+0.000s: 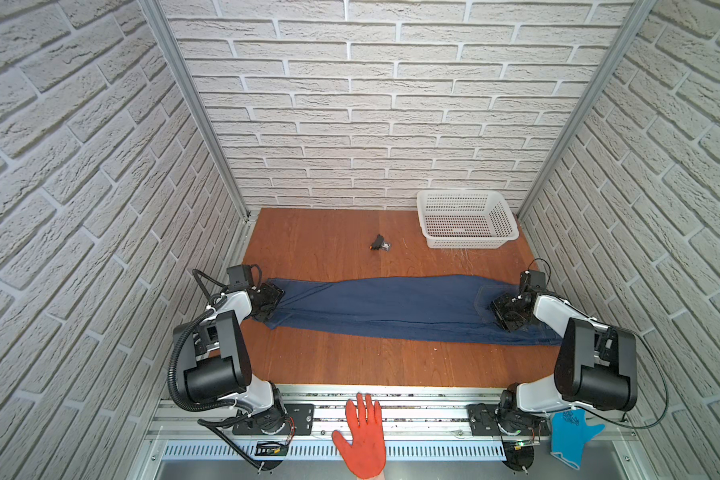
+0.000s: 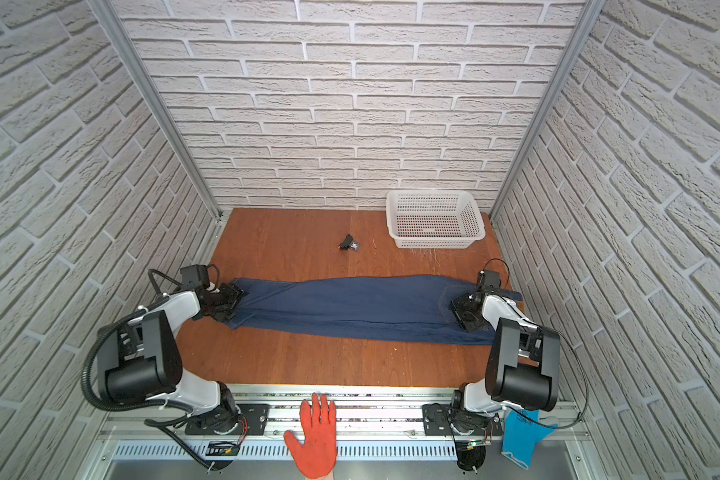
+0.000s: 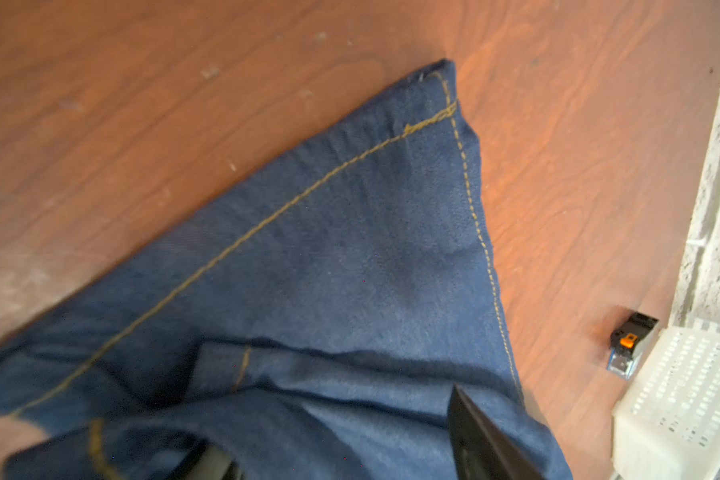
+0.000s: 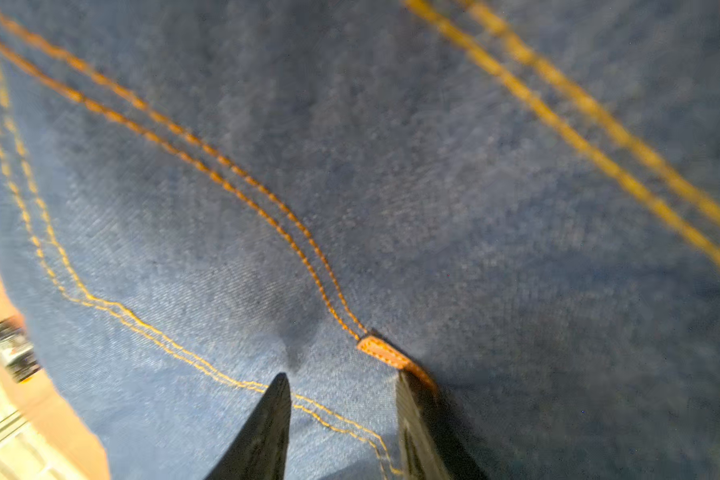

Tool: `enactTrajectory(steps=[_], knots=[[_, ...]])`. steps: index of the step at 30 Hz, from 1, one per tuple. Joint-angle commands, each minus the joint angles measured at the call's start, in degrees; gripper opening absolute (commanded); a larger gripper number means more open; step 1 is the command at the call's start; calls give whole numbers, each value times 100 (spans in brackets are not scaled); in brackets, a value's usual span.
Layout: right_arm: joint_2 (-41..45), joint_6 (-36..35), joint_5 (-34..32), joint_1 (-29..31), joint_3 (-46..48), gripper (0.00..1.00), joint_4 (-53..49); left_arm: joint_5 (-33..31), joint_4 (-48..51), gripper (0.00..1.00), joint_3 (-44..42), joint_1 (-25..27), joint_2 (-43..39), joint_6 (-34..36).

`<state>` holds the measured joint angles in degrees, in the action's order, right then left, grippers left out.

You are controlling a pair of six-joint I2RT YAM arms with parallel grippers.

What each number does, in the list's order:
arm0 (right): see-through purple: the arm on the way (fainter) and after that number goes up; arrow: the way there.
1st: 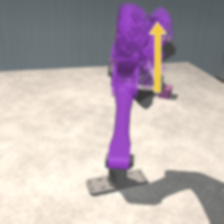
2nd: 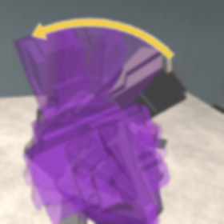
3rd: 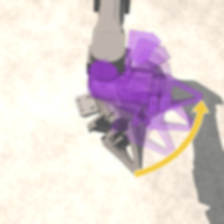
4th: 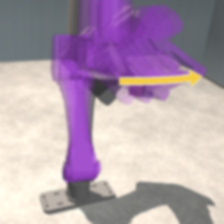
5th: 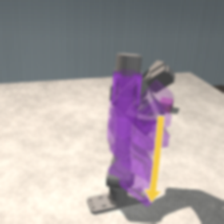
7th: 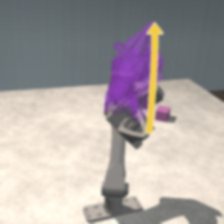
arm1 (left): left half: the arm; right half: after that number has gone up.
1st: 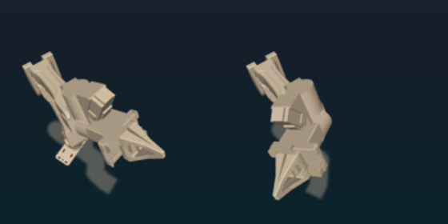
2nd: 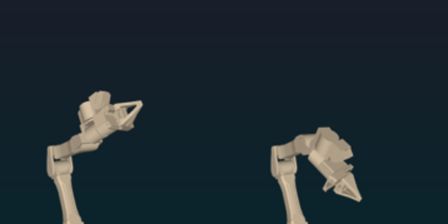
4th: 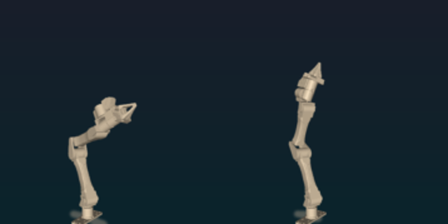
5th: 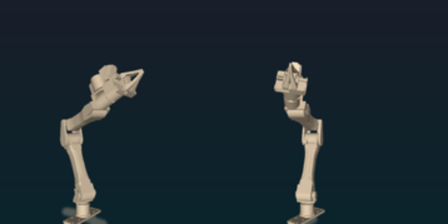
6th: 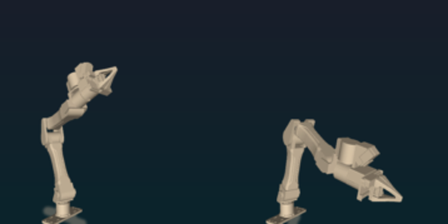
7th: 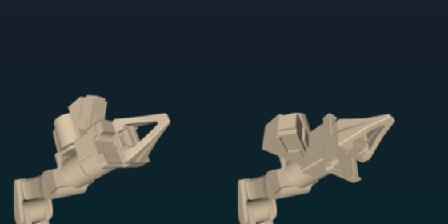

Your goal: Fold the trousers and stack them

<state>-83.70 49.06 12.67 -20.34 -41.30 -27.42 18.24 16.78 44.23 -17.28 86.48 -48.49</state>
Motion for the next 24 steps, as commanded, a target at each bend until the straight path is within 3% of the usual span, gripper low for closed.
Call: enactTrajectory(steps=[1, 5, 9, 16, 24], knots=[[303, -152, -1000, -124, 162, 44, -966, -310, 412, 77, 417, -4, -419, 391], [984, -323, -995, 245, -267, 45, -1273, -754, 1301, 83, 960, -25, -968, 807], [1242, -390, -1147, 935, -704, 45, -1410, -793, 1776, 82, 1278, -202, -969, 1120], [690, -370, -968, 1461, -751, 44, -1085, -4, 1566, 78, 908, -220, -308, 874], [331, -388, -897, 1603, -534, 44, -800, -91, 1287, 73, 536, -147, 218, 751]])
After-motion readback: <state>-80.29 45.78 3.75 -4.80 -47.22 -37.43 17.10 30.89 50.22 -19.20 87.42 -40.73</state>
